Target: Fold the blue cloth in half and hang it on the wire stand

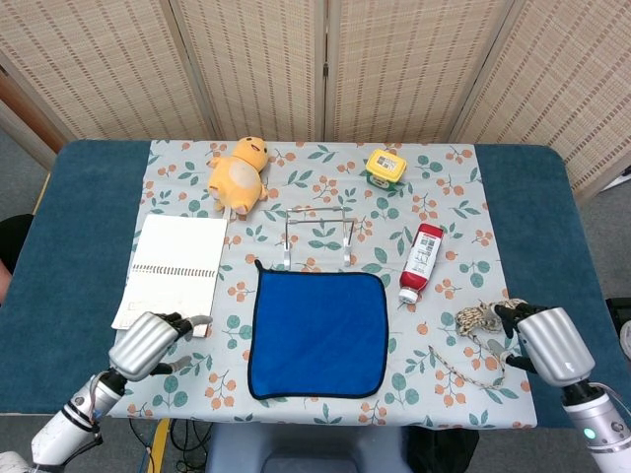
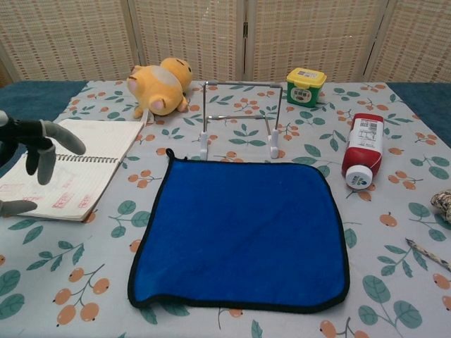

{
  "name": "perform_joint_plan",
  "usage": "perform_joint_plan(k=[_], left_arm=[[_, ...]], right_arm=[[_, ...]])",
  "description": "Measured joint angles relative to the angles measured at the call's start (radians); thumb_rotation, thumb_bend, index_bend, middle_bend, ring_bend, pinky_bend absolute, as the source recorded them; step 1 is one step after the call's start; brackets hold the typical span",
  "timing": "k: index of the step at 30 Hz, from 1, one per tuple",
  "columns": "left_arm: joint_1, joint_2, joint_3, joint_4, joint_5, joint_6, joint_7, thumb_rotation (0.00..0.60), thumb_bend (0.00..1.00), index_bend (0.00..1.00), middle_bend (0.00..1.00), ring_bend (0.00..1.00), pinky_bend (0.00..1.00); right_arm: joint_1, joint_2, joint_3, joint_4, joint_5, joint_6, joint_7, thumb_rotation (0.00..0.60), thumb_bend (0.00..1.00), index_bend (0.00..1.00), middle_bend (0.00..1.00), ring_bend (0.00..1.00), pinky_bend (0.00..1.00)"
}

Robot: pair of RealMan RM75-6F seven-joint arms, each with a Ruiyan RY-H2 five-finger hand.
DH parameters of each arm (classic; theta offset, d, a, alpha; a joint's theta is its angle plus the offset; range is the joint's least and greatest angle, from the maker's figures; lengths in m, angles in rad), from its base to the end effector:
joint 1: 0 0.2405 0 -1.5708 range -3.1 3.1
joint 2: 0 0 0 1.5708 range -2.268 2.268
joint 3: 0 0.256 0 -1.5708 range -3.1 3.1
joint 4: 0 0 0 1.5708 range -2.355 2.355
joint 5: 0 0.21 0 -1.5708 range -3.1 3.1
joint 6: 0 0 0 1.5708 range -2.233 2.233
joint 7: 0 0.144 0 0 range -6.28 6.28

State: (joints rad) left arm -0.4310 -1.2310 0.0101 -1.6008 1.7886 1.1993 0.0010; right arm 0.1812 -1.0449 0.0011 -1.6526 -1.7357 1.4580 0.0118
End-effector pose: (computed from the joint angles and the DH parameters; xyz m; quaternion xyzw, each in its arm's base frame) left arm -0.2136 0.2395 0.0660 -0.7871 -0.2971 -0.4158 0.3453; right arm -0.2670 -0.1927 0.1548 0.6962 -0.3174 0.4197 0.4883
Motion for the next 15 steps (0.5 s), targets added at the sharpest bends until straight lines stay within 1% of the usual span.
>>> perform_joint_plan(k=[4, 6, 12, 15], left_arm=[[-0.057, -0.054, 0.025, 0.024, 0.067, -0.047, 0.01, 0.6, 0.23, 0.28, 0.71, 0.65, 0.87], [-0.079, -0.077, 0.034, 0.033, 0.088, -0.068, 0.02, 0.6, 0.23, 0.29, 0.74, 0.69, 0.9], [-0.129, -0.147, 0.054, 0.052, 0.127, -0.112, 0.059, 0.6, 0.23, 0.29, 0.81, 0.77, 0.95], [-0.154, -0.181, 0.062, 0.059, 0.135, -0.143, 0.075, 0.6, 0.23, 0.29, 0.83, 0.78, 0.96]], right_arm=[[0.019, -0.004, -0.015, -0.009, -0.023, -0.035, -0.009, 0.6, 0.24, 0.43, 0.72, 0.66, 0.83], [0.027, -0.007, -0.02, -0.011, -0.031, -0.049, -0.013, 0.6, 0.24, 0.43, 0.75, 0.69, 0.85], [0.048, -0.016, -0.036, -0.012, -0.05, -0.083, -0.021, 0.6, 0.25, 0.43, 0.82, 0.74, 0.89], [0.053, -0.02, -0.041, -0.01, -0.05, -0.092, -0.021, 0.6, 0.25, 0.43, 0.83, 0.75, 0.89]])
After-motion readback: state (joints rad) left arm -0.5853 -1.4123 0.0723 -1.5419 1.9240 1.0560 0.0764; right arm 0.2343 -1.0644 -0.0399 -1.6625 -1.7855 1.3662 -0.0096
